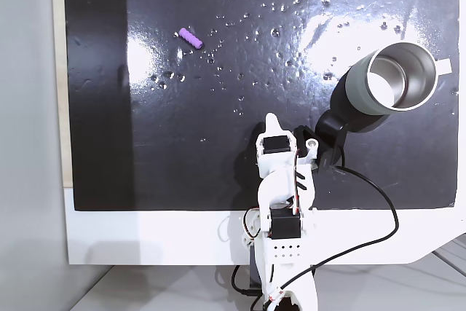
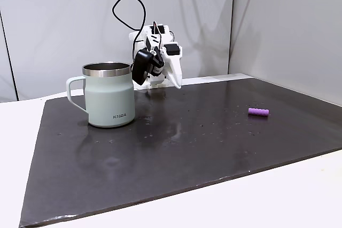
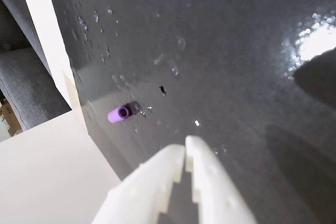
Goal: Grasp a pengrip and put it in the cup.
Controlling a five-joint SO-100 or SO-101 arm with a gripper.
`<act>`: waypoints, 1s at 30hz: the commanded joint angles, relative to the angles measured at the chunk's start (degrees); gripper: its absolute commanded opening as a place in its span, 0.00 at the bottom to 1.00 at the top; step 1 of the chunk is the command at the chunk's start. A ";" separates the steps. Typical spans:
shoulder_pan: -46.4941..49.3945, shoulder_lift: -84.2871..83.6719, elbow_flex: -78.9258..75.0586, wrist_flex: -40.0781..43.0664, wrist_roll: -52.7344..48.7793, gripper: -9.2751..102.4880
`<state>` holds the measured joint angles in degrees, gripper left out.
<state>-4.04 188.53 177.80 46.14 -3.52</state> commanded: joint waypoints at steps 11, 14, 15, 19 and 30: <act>-6.06 -5.98 -19.16 1.67 -25.75 0.08; -8.26 -16.35 -27.86 2.11 -29.27 0.08; -8.70 -20.04 -30.94 2.64 -30.85 0.08; -8.96 -33.93 -41.84 3.16 -39.11 0.08; -7.82 -72.60 -68.20 1.76 -62.84 0.08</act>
<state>-13.10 124.45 119.36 49.13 -63.54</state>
